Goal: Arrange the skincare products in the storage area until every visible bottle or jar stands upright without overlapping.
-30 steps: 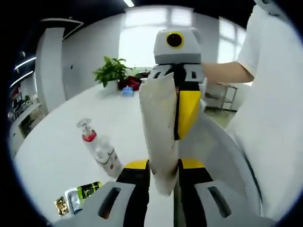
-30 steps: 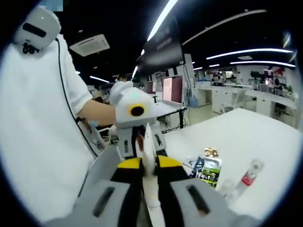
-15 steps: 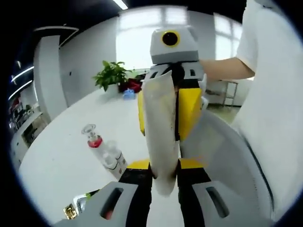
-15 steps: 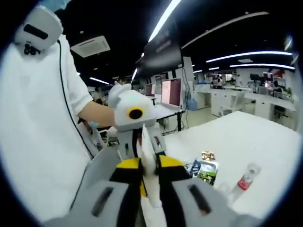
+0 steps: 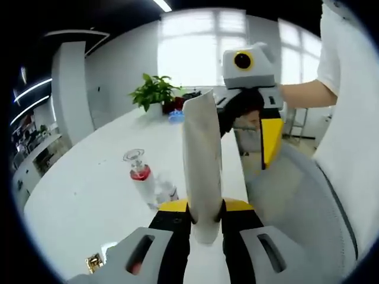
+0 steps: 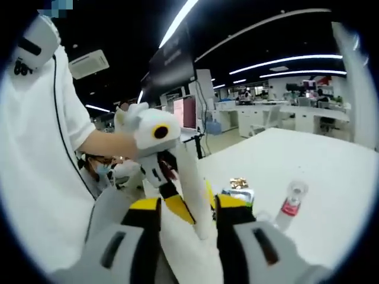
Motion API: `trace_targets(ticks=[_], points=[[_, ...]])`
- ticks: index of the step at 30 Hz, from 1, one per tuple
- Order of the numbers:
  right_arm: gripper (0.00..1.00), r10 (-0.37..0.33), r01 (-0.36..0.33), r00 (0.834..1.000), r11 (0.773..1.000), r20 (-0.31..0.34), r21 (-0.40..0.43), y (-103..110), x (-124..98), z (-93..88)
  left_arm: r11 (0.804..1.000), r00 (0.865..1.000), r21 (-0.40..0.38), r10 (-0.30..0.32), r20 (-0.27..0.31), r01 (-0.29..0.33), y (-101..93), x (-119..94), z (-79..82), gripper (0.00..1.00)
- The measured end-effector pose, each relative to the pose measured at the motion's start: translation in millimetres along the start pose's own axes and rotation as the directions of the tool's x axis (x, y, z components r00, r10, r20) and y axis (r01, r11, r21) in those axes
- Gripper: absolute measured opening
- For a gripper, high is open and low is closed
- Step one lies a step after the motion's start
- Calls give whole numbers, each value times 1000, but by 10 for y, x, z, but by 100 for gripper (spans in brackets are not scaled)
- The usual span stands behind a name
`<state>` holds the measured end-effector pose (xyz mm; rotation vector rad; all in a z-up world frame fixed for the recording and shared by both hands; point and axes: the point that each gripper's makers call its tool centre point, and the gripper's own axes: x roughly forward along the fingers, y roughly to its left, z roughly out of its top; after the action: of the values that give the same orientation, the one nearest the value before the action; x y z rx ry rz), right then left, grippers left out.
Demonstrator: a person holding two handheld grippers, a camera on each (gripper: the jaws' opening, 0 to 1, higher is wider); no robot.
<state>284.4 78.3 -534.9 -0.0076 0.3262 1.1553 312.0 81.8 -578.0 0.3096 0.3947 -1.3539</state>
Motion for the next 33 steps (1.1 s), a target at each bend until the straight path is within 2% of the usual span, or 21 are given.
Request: trace_targets(ticks=[3, 8, 15, 20, 26, 33], points=[[44, -36, 36, 999, 999, 4, 20, -55, -30, -45, 999, 999, -18, 35, 17, -35, 184, -31, 10, 15], [48, -81, 81, 997, 995, 6, 53, -113, -81, -121, 993, 993, -63, 106, 45, -103, 540, -65, 18, 15], [57, -153, 151, 988, 983, 9, 104, -188, -176, -245, 983, 985, -99, 161, 58, -155, 916, 1, -13, 15], [61, -202, 200, 979, 970, 2, 142, -266, -239, -357, 980, 983, -108, 175, 55, -168, 1093, 126, -37, 16], [63, -240, 237, 971, 955, -4, 181, -327, -296, -450, 982, 987, -108, 157, 40, -152, 1244, 364, -101, 16], [64, -273, 273, 962, 941, -25, 201, -418, -395, -515, 984, 991, -124, 132, 33, -127, 1303, 627, -213, 16]])
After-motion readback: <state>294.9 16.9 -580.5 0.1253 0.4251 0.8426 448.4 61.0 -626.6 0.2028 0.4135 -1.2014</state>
